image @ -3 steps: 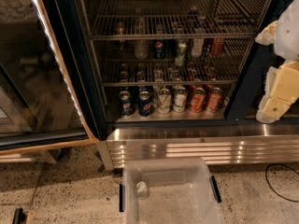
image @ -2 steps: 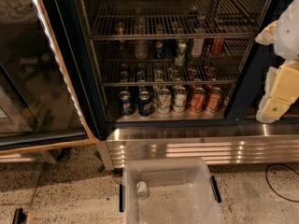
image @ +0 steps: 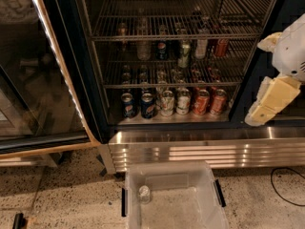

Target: Pick coke can from middle shelf of fridge

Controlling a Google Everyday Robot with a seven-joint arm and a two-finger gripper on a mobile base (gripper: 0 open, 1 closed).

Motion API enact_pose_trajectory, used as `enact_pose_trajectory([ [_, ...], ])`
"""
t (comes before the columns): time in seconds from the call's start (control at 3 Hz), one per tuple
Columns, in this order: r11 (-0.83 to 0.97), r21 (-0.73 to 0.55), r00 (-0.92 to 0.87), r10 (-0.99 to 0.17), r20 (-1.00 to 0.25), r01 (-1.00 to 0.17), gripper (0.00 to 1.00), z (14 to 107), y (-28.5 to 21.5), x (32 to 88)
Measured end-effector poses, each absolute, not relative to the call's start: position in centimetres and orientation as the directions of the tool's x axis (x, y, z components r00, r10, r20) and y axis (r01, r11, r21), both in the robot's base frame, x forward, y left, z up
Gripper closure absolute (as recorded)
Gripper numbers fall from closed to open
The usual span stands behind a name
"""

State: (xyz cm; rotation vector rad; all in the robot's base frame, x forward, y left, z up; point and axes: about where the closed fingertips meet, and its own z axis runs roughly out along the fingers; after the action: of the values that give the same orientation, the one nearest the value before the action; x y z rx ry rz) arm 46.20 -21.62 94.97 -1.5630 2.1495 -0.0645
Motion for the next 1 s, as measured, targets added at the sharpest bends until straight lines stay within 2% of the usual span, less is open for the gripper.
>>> enact_pose_trajectory([
  [0.33, 0.382, -0.3, -0.233, -0.872, -0.431, -0.874, 0.0, 92.9, -21.2, 49.2],
  [0.67, 0.378, -0.306, -0.222, -0.87, -0.441, -0.874, 0.0, 93.0, -20.9, 49.2],
  [1.0, 0.403, -0.286, -0.214, -0.829, -0.517, -0.869, 0.0, 90.6, -19.6, 50.3],
])
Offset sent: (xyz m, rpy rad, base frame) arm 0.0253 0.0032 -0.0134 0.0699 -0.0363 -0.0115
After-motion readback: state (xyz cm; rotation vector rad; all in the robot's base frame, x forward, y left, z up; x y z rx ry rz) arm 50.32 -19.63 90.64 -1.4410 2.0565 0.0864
